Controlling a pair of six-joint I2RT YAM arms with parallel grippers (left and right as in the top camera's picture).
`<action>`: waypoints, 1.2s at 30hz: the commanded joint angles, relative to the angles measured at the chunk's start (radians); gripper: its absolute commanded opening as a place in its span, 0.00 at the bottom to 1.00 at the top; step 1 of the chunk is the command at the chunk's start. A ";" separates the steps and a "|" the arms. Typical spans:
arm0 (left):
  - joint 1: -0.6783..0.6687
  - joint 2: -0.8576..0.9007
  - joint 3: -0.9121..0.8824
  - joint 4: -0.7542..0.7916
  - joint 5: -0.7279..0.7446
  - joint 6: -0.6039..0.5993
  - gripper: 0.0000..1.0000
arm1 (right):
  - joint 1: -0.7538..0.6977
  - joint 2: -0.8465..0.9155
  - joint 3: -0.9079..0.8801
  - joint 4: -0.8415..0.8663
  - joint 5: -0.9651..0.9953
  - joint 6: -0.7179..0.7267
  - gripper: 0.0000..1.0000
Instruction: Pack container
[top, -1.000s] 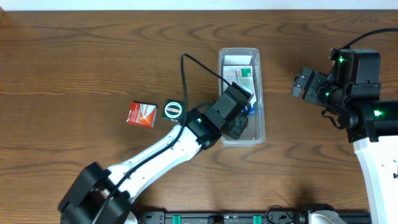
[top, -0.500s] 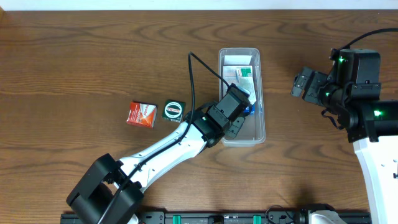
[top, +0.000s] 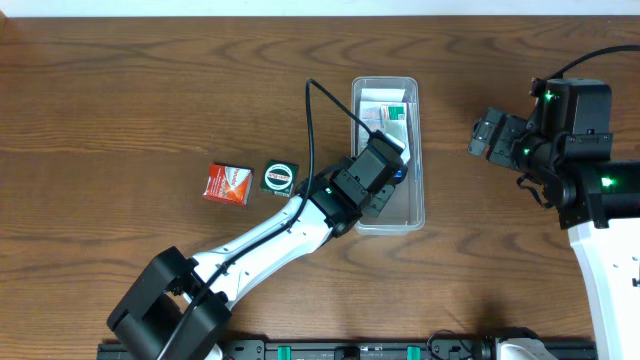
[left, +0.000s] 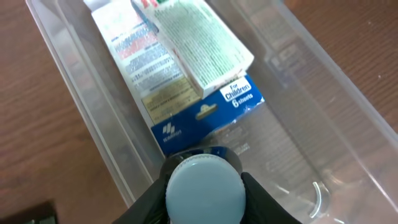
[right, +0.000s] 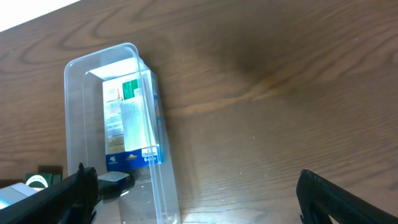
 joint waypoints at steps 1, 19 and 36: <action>0.000 0.003 0.034 0.014 -0.031 0.018 0.36 | -0.006 -0.005 0.014 -0.001 -0.003 0.006 0.99; -0.001 -0.061 0.045 0.004 -0.031 0.017 0.57 | -0.006 -0.005 0.014 -0.001 -0.003 0.006 0.99; 0.352 -0.455 0.053 -0.531 -0.164 -0.097 0.90 | -0.006 -0.005 0.014 -0.001 -0.003 0.006 0.99</action>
